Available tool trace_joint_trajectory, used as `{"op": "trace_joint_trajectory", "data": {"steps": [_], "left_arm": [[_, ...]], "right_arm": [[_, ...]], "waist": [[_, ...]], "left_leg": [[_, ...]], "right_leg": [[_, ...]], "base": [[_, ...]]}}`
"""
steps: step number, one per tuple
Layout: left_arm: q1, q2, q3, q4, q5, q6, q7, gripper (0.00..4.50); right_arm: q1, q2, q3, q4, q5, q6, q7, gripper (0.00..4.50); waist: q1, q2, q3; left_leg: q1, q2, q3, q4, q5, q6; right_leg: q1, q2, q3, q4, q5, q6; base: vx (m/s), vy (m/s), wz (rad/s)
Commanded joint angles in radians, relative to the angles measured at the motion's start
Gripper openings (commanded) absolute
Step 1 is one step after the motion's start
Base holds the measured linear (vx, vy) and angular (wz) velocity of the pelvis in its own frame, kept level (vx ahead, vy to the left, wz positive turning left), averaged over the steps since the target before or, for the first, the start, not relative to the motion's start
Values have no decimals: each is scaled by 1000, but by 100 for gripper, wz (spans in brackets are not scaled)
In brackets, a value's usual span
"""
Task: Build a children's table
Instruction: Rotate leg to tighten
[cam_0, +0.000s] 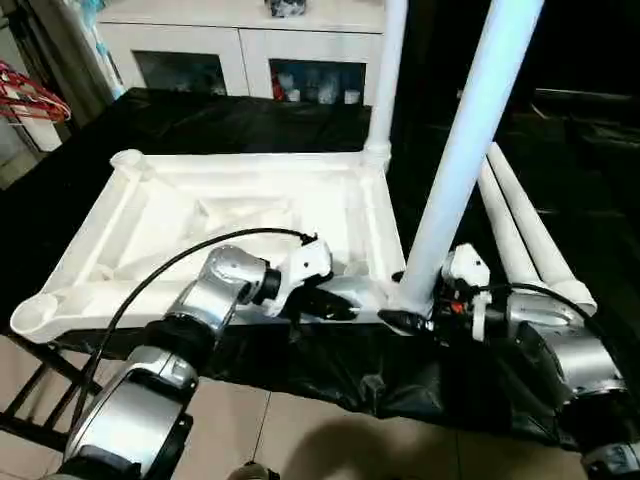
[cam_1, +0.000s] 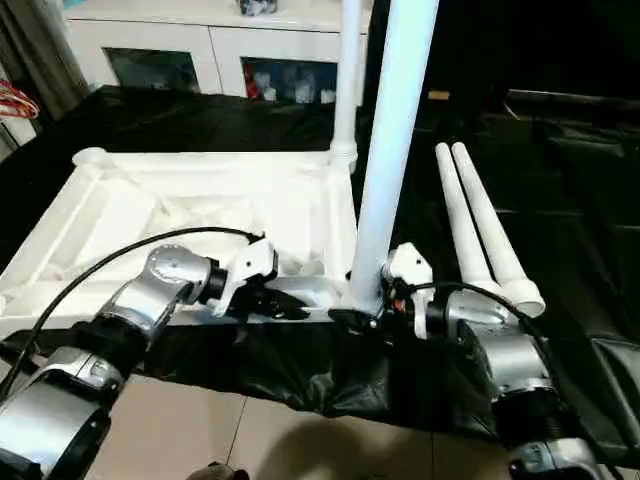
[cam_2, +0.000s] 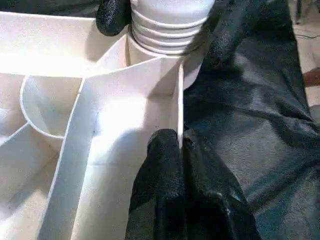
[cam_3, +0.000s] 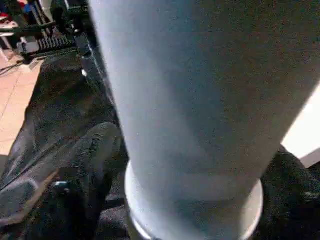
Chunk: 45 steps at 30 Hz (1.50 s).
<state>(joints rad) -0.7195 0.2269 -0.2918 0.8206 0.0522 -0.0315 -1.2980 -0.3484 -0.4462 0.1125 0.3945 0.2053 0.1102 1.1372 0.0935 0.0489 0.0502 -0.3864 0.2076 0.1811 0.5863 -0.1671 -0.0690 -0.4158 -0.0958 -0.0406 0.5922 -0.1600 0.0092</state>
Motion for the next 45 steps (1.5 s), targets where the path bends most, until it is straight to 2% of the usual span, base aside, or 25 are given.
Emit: {"op": "trace_joint_trajectory", "data": {"steps": [1,3,10,12,14,15,16,17,19,21,24,27,28,29,31,33,37,38,39,40,41,42,43,44,45], "left_arm": [[-4,0,-3,-33,-14,-7,3,0],[-5,0,-2,-33,-13,-5,6,0],[-24,-47,13,4,4,14,111,0],[-62,-92,26,57,26,37,232,0],[-72,-104,29,71,30,44,263,0],[-89,-120,34,92,37,54,312,0],[-111,-144,41,118,42,71,371,0],[-124,-158,46,134,45,82,407,0],[-164,-202,62,180,47,109,516,0],[-191,-236,69,210,49,113,588,0],[-200,-252,68,219,50,108,599,0],[-210,-270,63,237,54,82,573,0],[-210,-273,61,242,55,69,564,0],[-209,-274,59,245,56,64,559,0],[-208,-276,56,254,58,42,559,0],[-206,-276,57,256,58,32,563,0],[-208,-279,85,254,43,-11,595,0],[-209,-279,88,254,40,-13,593,28],[-210,-273,102,247,24,-19,578,28],[-210,-270,108,243,18,-19,570,28],[-208,-262,116,233,7,-17,553,28],[-207,-260,118,231,4,-16,548,47],[-198,-243,121,216,3,-25,550,62],[-198,-242,121,216,4,-25,551,64],[-194,-232,122,210,6,-35,558,67]], "right_arm": [[19,1,35,-42,18,13,43,344],[22,2,37,-45,17,13,43,315],[0,59,10,-3,2,28,-63,277],[-40,103,-4,84,-54,14,-214,272],[-50,115,-7,107,-68,8,-253,271],[-68,134,-16,142,-87,6,-321,271],[-89,163,-30,182,-99,11,-402,270],[-103,181,-40,207,-105,17,-453,270],[-136,234,-57,261,-122,26,-584,270],[-164,281,-72,304,-135,41,-691,270],[-173,303,-73,317,-142,35,-724,270],[-185,322,-69,342,-165,-19,-752,270],[-190,324,-75,355,-166,-28,-765,305],[-194,326,-88,364,-154,-32,-767,305],[-201,318,-101,372,-157,-39,-792,342],[-202,306,-102,366,-169,-46,-817,345],[-175,266,-136,283,-153,-31,-816,345],[-172,262,-137,274,-153,-29,-815,347],[-150,242,-142,224,-152,-24,-806,347],[-141,235,-143,205,-151,-24,-802,347],[-123,219,-149,168,-149,-17,-797,347],[-119,215,-151,160,-148,-16,-796,348],[-99,196,-161,120,-143,-5,-786,348],[-99,195,-161,119,-143,-5,-786,348],[-88,185,-166,98,-139,1,-781,348]], "waist": [[1,-16,-65],[1,-16,-66],[1,-18,-64],[-8,-21,-62],[-12,-19,-61],[-11,-24,-60],[-15,-20,-58],[-17,-21,-61],[-21,-20,-60],[-23,-19,-61],[-24,-19,-65],[-25,-17,-67],[-25,-16,-68],[-26,-16,-67],[-27,-16,-67],[-26,-17,-67],[-21,-19,-68],[-19,-17,-69],[-17,-14,-68],[-11,-17,-70],[-7,-10,-72],[-6,-12,-73],[-4,-3,-75],[-6,-9,-75],[-7,-10,-74]], "left_leg": [[15,17,2,-74,-285,56],[14,16,2,-73,-277,58],[16,15,2,-74,-286,50],[17,11,1,-75,-304,33],[20,8,0,-75,-314,19],[19,7,-1,-76,-314,21],[21,6,1,-75,-322,16],[20,4,-3,-76,-322,9],[21,3,-2,-76,-316,1],[19,2,-1,-75,-315,8],[16,1,-3,-75,-301,16],[12,2,-1,-73,-277,32],[13,1,-1,-72,-275,35],[11,2,-2,-73,-276,37],[14,2,-1,-73,-284,39],[14,3,0,-73,-284,40],[14,4,1,-71,-262,50],[13,5,1,-71,-252,55],[13,5,1,-71,-249,56],[15,6,3,-68,-241,59],[11,3,1,-67,-216,62],[11,4,2,-66,-207,66],[9,5,0,-64,-191,69],[8,6,0,-63,-188,76],[6,4,0,-63,-186,80]], "right_leg": [[50,-36,19,-72,-267,-235],[51,-35,19,-71,-257,-237],[48,-37,19,-74,-291,-229],[45,-37,18,-80,-351,-209],[42,-37,17,-84,-392,-196],[45,-37,17,-88,-412,-182],[37,-36,18,-90,-430,-179],[44,-36,15,-91,-439,-169],[38,-34,16,-92,-423,-170],[41,-34,16,-93,-411,-170],[46,-34,15,-91,-382,-170],[49,-33,15,-84,-300,-193],[49,-34,15,-83,-290,-199],[52,-34,14,-82,-286,-202],[50,-33,14,-83,-288,-206],[50,-34,15,-83,-292,-206],[53,-32,16,-79,-252,-207],[54,-34,16,-77,-242,-209],[54,-34,16,-78,-241,-208],[53,-34,18,-78,-225,-207],[59,-34,17,-72,-193,-211],[58,-32,17,-72,-173,-213],[59,-34,16,-65,-132,-230],[59,-32,15,-64,-101,-237],[61,-31,14,-63,-96,-238]], "base": [[0,0,0],[0,0,0],[0,0,0],[0,0,0],[0,0,0],[0,0,0],[0,0,0],[0,0,0],[0,0,0],[0,0,0],[0,0,0],[0,0,0],[0,0,0],[0,0,0],[0,0,0],[0,0,0],[0,0,0],[0,0,0],[0,0,0],[0,0,0],[0,0,0],[0,0,0],[0,0,0],[0,0,0],[0,0,0]]}}
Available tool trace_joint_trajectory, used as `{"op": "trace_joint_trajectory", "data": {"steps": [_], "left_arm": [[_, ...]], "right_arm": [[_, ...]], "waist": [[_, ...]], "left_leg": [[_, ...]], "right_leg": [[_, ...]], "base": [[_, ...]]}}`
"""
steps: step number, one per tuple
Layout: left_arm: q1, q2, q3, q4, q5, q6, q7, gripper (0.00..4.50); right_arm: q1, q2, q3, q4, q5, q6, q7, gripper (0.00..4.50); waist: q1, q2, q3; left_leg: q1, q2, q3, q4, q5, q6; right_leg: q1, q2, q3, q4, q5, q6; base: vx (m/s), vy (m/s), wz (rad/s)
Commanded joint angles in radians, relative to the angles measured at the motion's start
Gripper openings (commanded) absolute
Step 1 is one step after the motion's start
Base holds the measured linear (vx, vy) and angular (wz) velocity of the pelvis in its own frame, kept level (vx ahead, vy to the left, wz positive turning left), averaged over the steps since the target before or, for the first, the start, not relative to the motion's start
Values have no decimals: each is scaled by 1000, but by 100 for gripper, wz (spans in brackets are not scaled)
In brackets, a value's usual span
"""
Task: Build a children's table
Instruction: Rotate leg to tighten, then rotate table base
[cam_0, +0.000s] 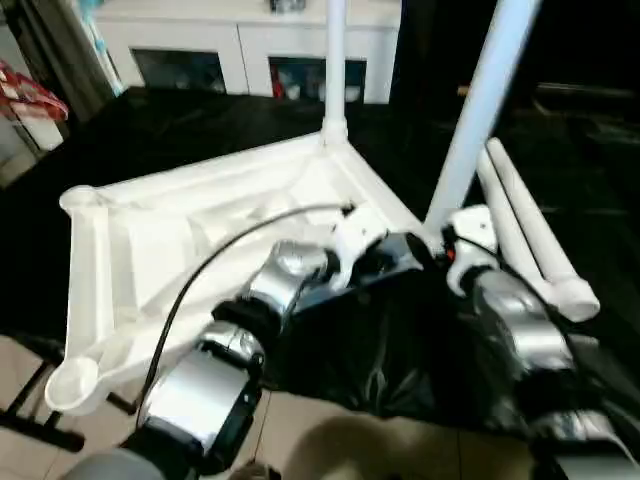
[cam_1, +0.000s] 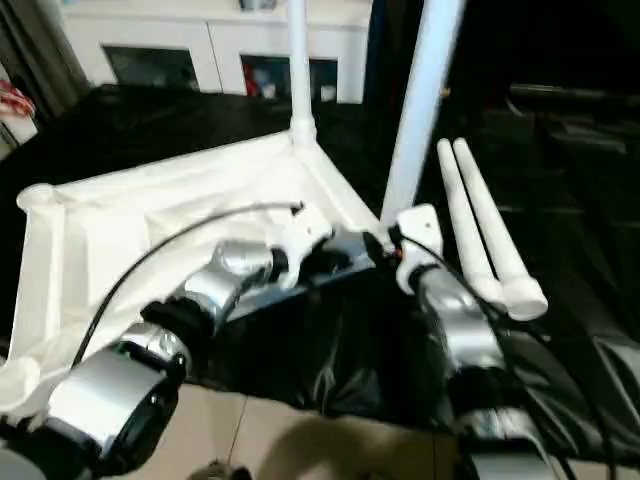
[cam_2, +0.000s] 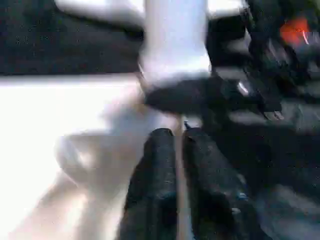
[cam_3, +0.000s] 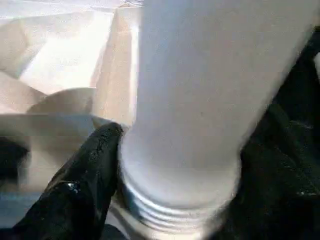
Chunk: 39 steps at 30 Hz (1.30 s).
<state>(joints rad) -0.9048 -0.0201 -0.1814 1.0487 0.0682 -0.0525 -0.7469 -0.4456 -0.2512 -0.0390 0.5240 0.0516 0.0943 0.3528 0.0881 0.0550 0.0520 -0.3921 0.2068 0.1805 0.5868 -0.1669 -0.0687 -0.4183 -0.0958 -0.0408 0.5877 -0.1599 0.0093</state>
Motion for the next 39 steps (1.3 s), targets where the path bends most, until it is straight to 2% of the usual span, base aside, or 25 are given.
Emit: {"op": "trace_joint_trajectory", "data": {"steps": [1,3,5,8,11,13,14,15,17,19,22,24,25,26,27,28,30,34,36,39], "left_arm": [[1,37,19,-34,-10,-27,18,78],[9,54,25,-47,-13,-29,18,104],[27,107,42,-84,-19,-15,6,104],[41,175,71,-120,-22,14,15,104],[46,272,122,-143,-17,45,78,104],[50,356,148,-159,0,76,123,104],[50,356,148,-159,0,76,123,104],[57,393,159,-178,2,102,131,104],[79,458,185,-226,-2,154,128,104],[122,537,209,-293,9,220,109,104],[193,644,184,-369,61,312,57,104],[225,683,164,-403,86,351,37,104],[237,696,148,-417,97,378,31,87],[238,697,146,-418,98,381,30,87],[247,701,135,-430,100,398,25,87],[256,703,125,-444,99,415,21,73],[284,693,95,-472,93,452,-6,58],[305,666,52,-453,95,437,-51,36],[306,644,41,-435,97,434,-67,18],[308,636,11,-431,110,437,-106,4]], "right_arm": [[27,-32,-19,-73,22,28,24,348],[40,-46,-20,-102,28,38,40,348],[60,-79,-23,-145,45,58,87,348],[88,-112,-17,-207,66,81,150,348],[123,-149,-9,-275,87,105,213,348],[141,-171,-5,-304,89,117,235,348],[141,-171,-5,-304,89,117,235,348],[153,-183,1,-324,91,123,247,348],[179,-202,8,-369,104,143,275,348],[220,-229,18,-446,149,191,340,348],[258,-256,55,-531,200,262,423,348],[256,-248,79,-535,192,276,427,348],[235,-222,96,-506,164,276,401,348],[231,-217,99,-500,160,276,396,348],[217,-199,105,-482,149,284,377,348],[205,-182,109,-466,141,294,360,330],[175,-157,129,-421,110,309,321,320],[132,-136,180,-346,56,302,302,292],[100,-121,208,-300,35,304,289,278],[59,-110,245,-237,-14,301,261,254]], "waist": [[-2,-12,-76],[-2,-6,-79],[-1,-9,-78],[-2,-5,-77],[-2,0,-76],[-6,2,-72],[-6,2,-72],[-8,3,-70],[-5,1,-71],[-5,0,-74],[-6,6,-71],[-10,6,-67],[-9,3,-65],[-9,3,-65],[-6,8,-64],[-4,-2,-64],[-2,1,-63],[-4,1,-63],[-5,4,-67],[-4,0,-68]], "left_leg": [[14,5,1,-63,-191,84],[17,5,1,-61,-186,88],[16,6,2,-60,-174,97],[17,6,2,-60,-174,96],[21,8,1,-63,-210,80],[23,9,-2,-69,-244,49],[23,9,-2,-69,-244,49],[24,8,-1,-71,-258,34],[24,9,0,-70,-250,31],[22,11,-2,-68,-224,36],[23,12,-2,-71,-227,43],[25,13,-1,-75,-255,28],[31,15,-2,-78,-296,5],[31,15,-2,-78,-296,5],[36,14,-1,-78,-317,-7],[38,15,0,-79,-325,-17],[34,14,-3,-82,-325,-31],[30,8,-4,-81,-337,-44],[26,5,-5,-79,-321,-44],[24,4,-5,-76,-292,-37]], "right_leg": [[64,-31,14,-60,-95,-237],[65,-30,14,-57,-82,-240],[67,-29,14,-55,-70,-246],[65,-27,13,-54,-73,-249],[63,-26,12,-57,-117,-236],[60,-25,12,-58,-157,-223],[60,-25,12,-58,-157,-223],[58,-25,13,-59,-177,-220],[57,-24,15,-58,-172,-216],[59,-24,16,-51,-130,-219],[56,-23,16,-50,-133,-215],[50,-23,17,-54,-179,-210],[44,-26,19,-61,-244,-207],[44,-26,19,-61,-244,-207],[37,-27,21,-64,-275,-204],[34,-27,23,-65,-282,-200],[35,-27,23,-61,-288,-194],[37,-30,25,-64,-311,-171],[41,-31,23,-61,-288,-173],[44,-30,23,-57,-253,-183]], "base": [[0,0,0],[0,0,0],[0,0,0],[0,0,0],[0,0,0],[0,0,0],[0,0,0],[0,0,0],[0,0,0],[0,0,0],[0,0,0],[0,0,0],[0,0,0],[0,0,0],[0,0,0],[0,0,0],[0,0,0],[0,0,0],[0,0,0],[0,0,0]]}}
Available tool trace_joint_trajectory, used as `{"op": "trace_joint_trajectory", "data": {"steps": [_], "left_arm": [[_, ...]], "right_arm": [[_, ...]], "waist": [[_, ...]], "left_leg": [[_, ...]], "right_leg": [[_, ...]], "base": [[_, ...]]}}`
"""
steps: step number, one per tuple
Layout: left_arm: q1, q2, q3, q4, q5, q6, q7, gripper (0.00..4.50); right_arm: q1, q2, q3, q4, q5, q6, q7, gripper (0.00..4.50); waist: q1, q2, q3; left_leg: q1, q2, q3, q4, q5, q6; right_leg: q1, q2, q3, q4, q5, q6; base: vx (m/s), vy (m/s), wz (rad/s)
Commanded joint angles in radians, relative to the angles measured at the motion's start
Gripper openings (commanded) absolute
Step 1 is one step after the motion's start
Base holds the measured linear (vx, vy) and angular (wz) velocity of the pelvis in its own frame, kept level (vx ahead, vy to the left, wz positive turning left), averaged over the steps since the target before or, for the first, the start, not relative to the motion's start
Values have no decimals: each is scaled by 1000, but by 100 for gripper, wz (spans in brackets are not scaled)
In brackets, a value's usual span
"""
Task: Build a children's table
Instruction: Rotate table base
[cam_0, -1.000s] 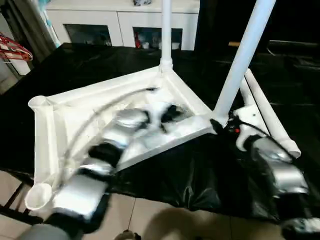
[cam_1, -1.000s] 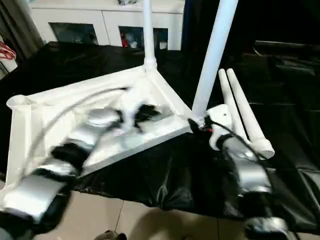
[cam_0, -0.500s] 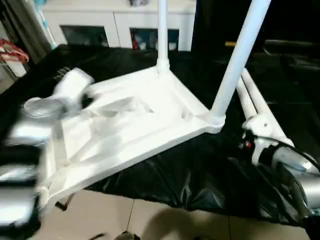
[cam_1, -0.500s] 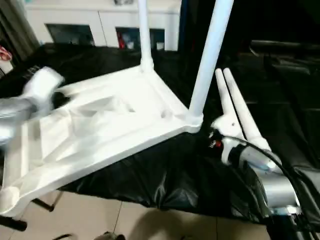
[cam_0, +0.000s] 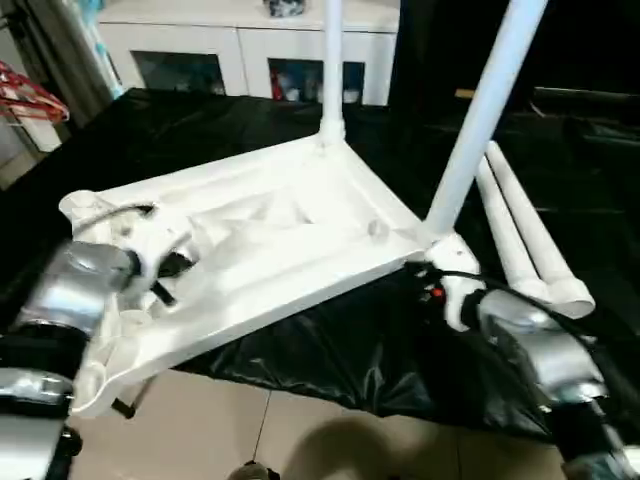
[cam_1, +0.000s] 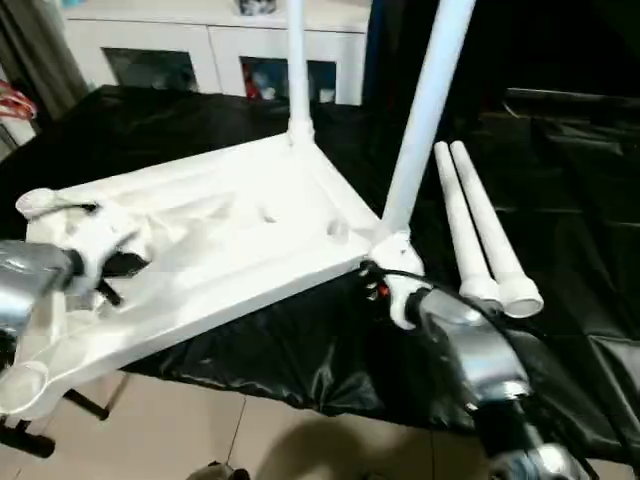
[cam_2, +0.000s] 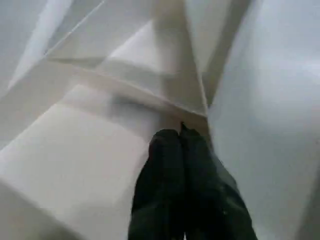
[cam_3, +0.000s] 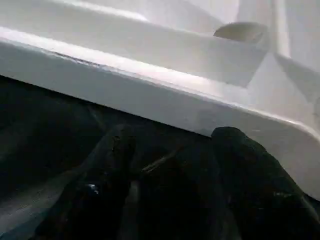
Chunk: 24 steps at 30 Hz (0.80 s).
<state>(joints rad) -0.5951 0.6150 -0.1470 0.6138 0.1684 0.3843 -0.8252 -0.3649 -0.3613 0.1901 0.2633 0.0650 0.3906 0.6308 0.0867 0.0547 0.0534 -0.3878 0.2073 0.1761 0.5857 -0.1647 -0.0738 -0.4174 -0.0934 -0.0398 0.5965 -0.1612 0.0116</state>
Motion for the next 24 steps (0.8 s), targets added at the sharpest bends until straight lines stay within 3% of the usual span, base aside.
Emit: {"op": "trace_joint_trajectory", "data": {"steps": [1,3,4,9,12,13,14,16,18,19,20,21,23,24], "left_arm": [[-1,1,-37,-4,7,5,-57,1],[12,9,-72,-47,-7,20,-111,0],[19,12,-87,-75,-20,31,-143,0],[48,-14,-111,-175,-107,41,-303,0],[39,-64,-131,-210,-139,66,-347,0],[33,-77,-136,-207,-137,59,-346,0],[29,-85,-140,-204,-136,54,-345,0],[8,-134,-159,-200,-144,43,-347,0],[-14,-167,-163,-175,-138,21,-328,0],[-22,-176,-163,-167,-135,14,-320,0],[-50,-204,-158,-128,-123,-11,-284,0],[-64,-217,-154,-109,-117,-22,-267,0],[-138,-269,-148,30,-63,-106,-144,0],[-153,-277,-150,58,-50,-121,-119,0]], "right_arm": [[-43,17,11,57,-27,4,-33,244],[-87,48,4,128,-33,-18,-61,229],[-108,61,-2,165,-35,-38,-75,229],[-185,109,-27,300,-37,-116,-124,188],[-236,137,-37,382,-45,-150,-173,162],[-242,142,-39,390,-44,-153,-175,162],[-247,146,-40,396,-44,-156,-177,141],[-263,159,-39,425,-50,-172,-181,136],[-266,162,-37,428,-52,-174,-181,132],[-270,163,-38,435,-53,-179,-181,122],[-280,166,-41,453,-58,-194,-182,108],[-285,167,-42,463,-60,-202,-183,95],[-293,158,-44,466,-74,-226,-206,87],[-293,156,-47,463,-72,-228,-208,75]], "waist": [[-3,1,-70],[-4,-7,-73],[-6,-2,-72],[-8,-1,-76],[-8,-14,-75],[-8,-19,-74],[-6,-16,-73],[-7,-25,-73],[-9,-25,-73],[-8,-25,-74],[-11,-18,-75],[-15,-22,-74],[-14,-13,-76],[-14,-16,-76]], "left_leg": [[20,4,-1,-74,-285,-30],[19,4,0,-72,-260,-24],[16,5,-2,-74,-253,-26],[21,6,3,-70,-240,-28],[20,4,8,-66,-211,-14],[20,4,10,-66,-214,-6],[21,4,9,-66,-218,-5],[18,6,10,-67,-212,1],[19,6,9,-66,-213,-1],[20,5,9,-66,-209,-1],[17,4,7,-65,-201,-2],[17,2,10,-64,-206,-1],[19,-3,9,-60,-214,-3],[21,-2,9,-60,-217,-3]], "right_leg": [[44,-31,22,-64,-242,-188],[45,-33,22,-59,-219,-200],[46,-32,22,-57,-215,-208],[45,-31,22,-50,-153,-240],[49,-30,22,-47,-116,-255],[50,-31,23,-50,-139,-253],[50,-32,23,-50,-153,-249],[52,-32,24,-52,-176,-234],[51,-32,23,-54,-188,-227],[52,-31,23,-53,-182,-224],[54,-31,23,-49,-163,-227],[52,-28,22,-53,-161,-228],[55,-25,22,-55,-135,-227],[55,-27,22,-55,-132,-226]], "base": [[0,0,0],[0,0,0],[0,0,0],[0,0,0],[0,0,0],[0,0,0],[0,0,0],[0,0,0],[0,0,0],[0,0,0],[0,0,0],[0,0,0],[0,0,0],[0,0,0]]}}
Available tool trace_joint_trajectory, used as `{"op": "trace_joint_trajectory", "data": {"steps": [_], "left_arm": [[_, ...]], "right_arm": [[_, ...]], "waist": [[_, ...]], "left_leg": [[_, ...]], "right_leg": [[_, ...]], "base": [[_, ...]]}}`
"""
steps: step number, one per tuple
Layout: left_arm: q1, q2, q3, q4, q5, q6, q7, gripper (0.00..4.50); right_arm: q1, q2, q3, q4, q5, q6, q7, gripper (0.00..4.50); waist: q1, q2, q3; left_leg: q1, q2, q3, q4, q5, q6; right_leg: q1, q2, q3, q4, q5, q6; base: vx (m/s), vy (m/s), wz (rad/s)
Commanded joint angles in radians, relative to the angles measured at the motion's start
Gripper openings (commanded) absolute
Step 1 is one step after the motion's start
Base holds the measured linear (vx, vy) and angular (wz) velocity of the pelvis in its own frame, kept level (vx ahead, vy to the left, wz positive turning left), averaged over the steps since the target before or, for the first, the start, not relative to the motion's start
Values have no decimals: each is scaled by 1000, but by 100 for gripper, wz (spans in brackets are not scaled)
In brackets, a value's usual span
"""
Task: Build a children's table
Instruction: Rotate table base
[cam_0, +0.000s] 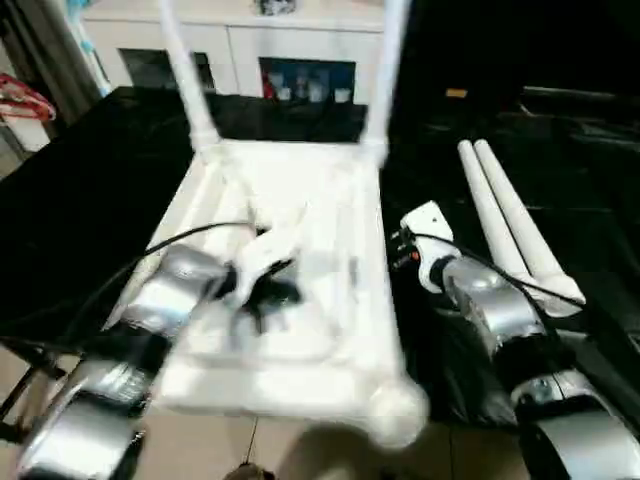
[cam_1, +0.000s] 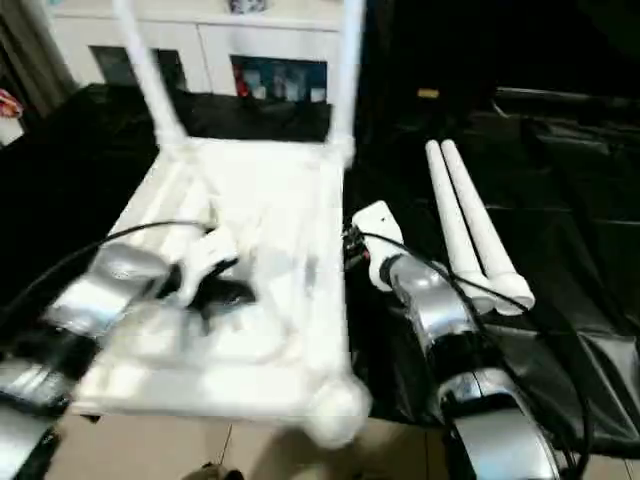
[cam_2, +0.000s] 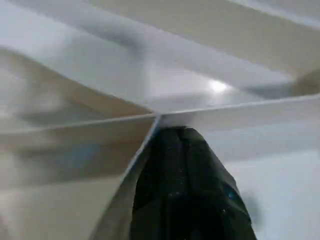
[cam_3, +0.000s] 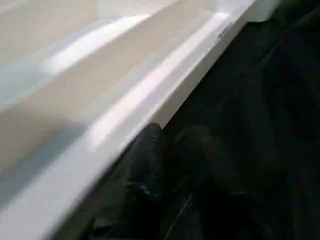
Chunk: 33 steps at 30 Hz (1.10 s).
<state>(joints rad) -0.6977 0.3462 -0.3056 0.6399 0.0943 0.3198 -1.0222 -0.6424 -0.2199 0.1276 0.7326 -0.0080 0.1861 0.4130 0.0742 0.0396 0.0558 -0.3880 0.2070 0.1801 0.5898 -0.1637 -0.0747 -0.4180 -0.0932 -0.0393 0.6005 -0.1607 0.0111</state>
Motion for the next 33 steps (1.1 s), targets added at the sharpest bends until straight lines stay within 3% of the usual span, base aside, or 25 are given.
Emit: {"op": "trace_joint_trajectory", "data": {"steps": [1,2,3,4,6,7,9,10,12,13,14,18,19,20,21,23,24,26,27,28,30,33], "left_arm": [[-82,-24,12,92,37,-88,135,0],[-86,-26,12,98,38,-91,140,0],[-104,-30,9,135,49,-113,175,0],[-116,-31,4,160,59,-132,197,0],[-139,-28,-14,214,88,-173,245,0],[-152,-26,-24,246,104,-199,271,0],[-183,-35,-21,332,128,-258,335,0],[-199,-40,-19,373,139,-288,369,0],[-218,-48,-12,427,152,-327,444,0],[-226,-52,-14,451,160,-348,478,0],[-233,-56,-16,476,171,-373,531,0],[-242,-56,-13,503,175,-414,581,0],[-236,-54,12,491,145,-436,552,0],[-237,-54,23,494,135,-452,540,0],[-232,-57,56,478,93,-464,481,0],[-211,-64,113,415,-7,-457,313,0],[-211,-64,113,415,-7,-457,313,0],[-164,-53,103,311,-71,-429,134,0],[-159,-52,100,300,-76,-427,118,0],[-133,-42,80,245,-98,-411,54,0],[-89,-27,59,145,-139,-364,-38,0],[-69,-33,79,97,-157,-331,-26,0]], "right_arm": [[-7,9,4,-35,7,-16,1,62],[-6,9,3,-37,7,-15,0,54],[3,6,-4,-62,11,-8,-4,54],[11,4,-10,-83,13,-2,-8,41],[30,-2,-21,-128,15,11,-14,19],[42,-6,-27,-157,16,19,-16,12],[65,-18,-37,-210,15,32,-23,5],[76,-26,-43,-235,16,39,-25,2],[90,-40,-54,-272,16,48,-33,2],[96,-47,-60,-288,15,53,-37,2],[108,-58,-71,-315,17,62,-41,2],[137,-75,-86,-373,24,85,-43,2],[165,-91,-99,-421,33,114,-35,2],[177,-98,-104,-443,37,131,-31,2],[196,-113,-119,-480,44,169,-27,2],[216,-141,-146,-536,57,271,-24,2],[216,-141,-146,-536,57,271,-24,2],[233,-175,-163,-581,71,358,-9,2],[235,-179,-165,-585,72,363,-6,2],[243,-190,-176,-602,74,377,-3,2],[247,-195,-204,-632,76,407,-29,2],[238,-185,-230,-645,82,431,-68,2]], "waist": [[-1,0,-79],[-1,-2,-79],[-2,5,-81],[-4,-1,-82],[-7,8,-84],[-7,4,-84],[-8,21,-84],[-10,13,-85],[-8,14,-85],[-7,20,-85],[-9,14,-84],[-6,12,-82],[-7,5,-82],[-5,6,-83],[-4,1,-80],[3,6,-81],[5,5,-81],[11,4,-80],[16,3,-81],[16,-5,-80],[17,1,-78],[14,5,-79]], "left_leg": [[17,-3,3,-63,-216,4],[16,-4,2,-63,-215,5],[15,-2,-1,-63,-210,2],[14,-3,-1,-62,-202,7],[15,-3,-2,-60,-194,12],[15,-3,-2,-60,-193,17],[18,-3,-4,-60,-202,18],[17,-4,-6,-59,-205,15],[18,-6,-5,-58,-216,13],[18,-6,-6,-59,-222,13],[18,-7,-6,-58,-229,13],[18,-6,-5,-59,-232,17],[16,-5,-5,-59,-225,21],[17,-4,-4,-58,-218,25],[15,-5,-4,-59,-210,30],[17,-2,-3,-60,-208,32],[20,-1,-2,-60,-208,31],[19,1,-1,-60,-210,30],[18,3,-2,-61,-205,30],[17,2,3,-59,-205,33],[15,5,4,-60,-190,37],[21,4,4,-60,-215,22]], "right_leg": [[60,-26,19,-58,-129,-222],[62,-26,19,-57,-128,-221],[65,-29,18,-54,-121,-223],[65,-28,17,-54,-104,-226],[65,-25,16,-52,-74,-235],[67,-24,16,-52,-64,-239],[65,-23,15,-54,-55,-240],[70,-22,14,-51,-40,-243],[71,-23,14,-53,-51,-243],[70,-24,14,-55,-65,-243],[71,-22,14,-59,-80,-239],[70,-24,14,-63,-116,-229],[69,-25,14,-63,-126,-232],[68,-26,15,-61,-121,-236],[70,-25,15,-64,-122,-239],[67,-27,16,-60,-124,-257],[66,-27,17,-59,-122,-262],[64,-26,18,-57,-110,-267],[68,-30,19,-54,-104,-269],[64,-28,20,-56,-110,-259],[61,-30,21,-55,-122,-258],[58,-30,21,-59,-159,-248]], "base": [[0,0,0],[0,0,0],[0,0,0],[0,0,0],[0,0,0],[0,0,0],[0,0,0],[0,0,0],[0,0,0],[0,0,0],[0,0,0],[0,0,0],[0,0,0],[0,0,0],[0,0,0],[0,0,0],[0,0,0],[0,0,0],[0,0,0],[0,0,0],[0,0,0],[0,0,0]]}}
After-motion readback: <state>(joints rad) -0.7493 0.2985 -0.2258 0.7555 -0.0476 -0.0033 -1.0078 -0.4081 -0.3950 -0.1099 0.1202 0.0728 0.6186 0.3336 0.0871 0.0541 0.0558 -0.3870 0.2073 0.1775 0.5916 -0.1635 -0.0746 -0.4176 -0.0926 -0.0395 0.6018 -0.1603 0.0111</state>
